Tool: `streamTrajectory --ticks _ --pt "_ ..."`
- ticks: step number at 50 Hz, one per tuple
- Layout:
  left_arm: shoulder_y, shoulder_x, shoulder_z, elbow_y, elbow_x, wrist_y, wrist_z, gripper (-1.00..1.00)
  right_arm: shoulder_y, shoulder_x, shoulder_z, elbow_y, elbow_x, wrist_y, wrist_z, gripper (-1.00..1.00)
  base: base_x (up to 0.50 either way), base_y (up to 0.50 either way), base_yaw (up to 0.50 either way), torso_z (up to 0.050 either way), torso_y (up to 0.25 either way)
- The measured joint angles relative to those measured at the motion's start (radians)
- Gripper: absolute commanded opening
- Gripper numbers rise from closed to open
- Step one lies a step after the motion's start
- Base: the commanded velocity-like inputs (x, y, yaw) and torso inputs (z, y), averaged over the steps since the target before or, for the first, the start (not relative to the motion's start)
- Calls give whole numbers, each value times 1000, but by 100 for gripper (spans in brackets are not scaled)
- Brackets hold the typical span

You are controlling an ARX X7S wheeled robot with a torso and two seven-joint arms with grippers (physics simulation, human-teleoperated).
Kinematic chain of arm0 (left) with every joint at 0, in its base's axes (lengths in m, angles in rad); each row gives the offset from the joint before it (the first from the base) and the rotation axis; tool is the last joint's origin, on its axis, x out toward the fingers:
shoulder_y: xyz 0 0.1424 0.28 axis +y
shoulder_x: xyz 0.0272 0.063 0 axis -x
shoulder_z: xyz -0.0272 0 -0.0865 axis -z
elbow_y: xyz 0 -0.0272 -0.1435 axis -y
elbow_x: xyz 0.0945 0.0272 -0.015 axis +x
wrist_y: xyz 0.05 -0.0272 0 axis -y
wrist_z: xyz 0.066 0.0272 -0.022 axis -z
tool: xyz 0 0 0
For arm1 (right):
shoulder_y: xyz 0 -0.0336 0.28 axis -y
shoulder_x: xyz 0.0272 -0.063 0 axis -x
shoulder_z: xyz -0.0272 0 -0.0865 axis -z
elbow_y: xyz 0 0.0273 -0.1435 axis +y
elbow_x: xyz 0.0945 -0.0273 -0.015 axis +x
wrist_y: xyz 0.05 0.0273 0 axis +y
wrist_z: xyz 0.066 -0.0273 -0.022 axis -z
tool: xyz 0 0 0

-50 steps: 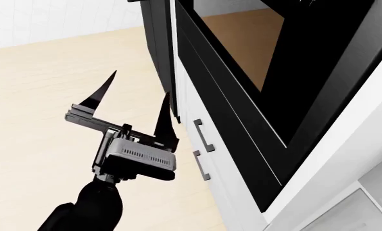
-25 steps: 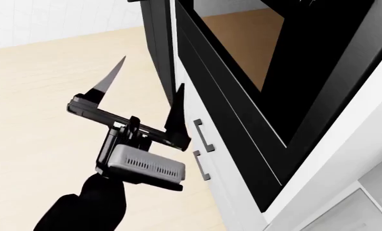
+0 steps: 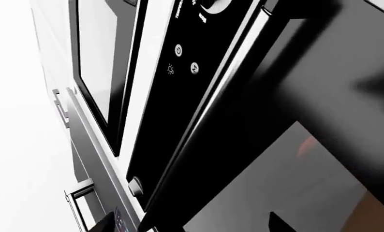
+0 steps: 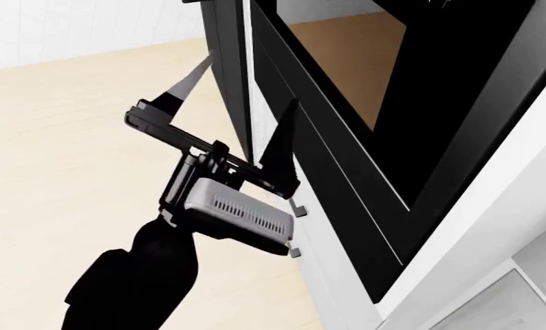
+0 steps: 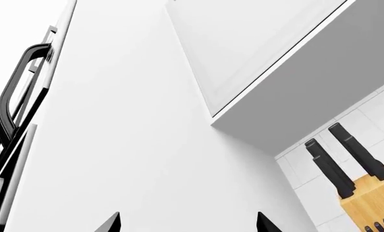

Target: Open the oven door

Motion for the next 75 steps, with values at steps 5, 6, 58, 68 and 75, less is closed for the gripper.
streamTrajectory --ticks 5,6,58,68,75 --pt "-26 13 11 -22 -2 1 12 100 1 2 0 -1 1 0 0 100 0 0 0 0 0" --pt "-31 16 13 -26 -3 1 14 100 1 2 0 -1 1 1 0 100 0 0 0 0 0" --pt "-189 94 77 -183 47 14 30 100 -2 5 -5 4 -3 -7 2 100 0 0 0 0 0" --pt "-198 104 88 -163 45 11 37 100 -4 5 -4 3 -3 -8 3 100 0 0 0 0 0" --pt "-204 111 98 -165 46 12 40 100 -4 6 -4 3 -2 -8 4 100 0 0 0 0 0"
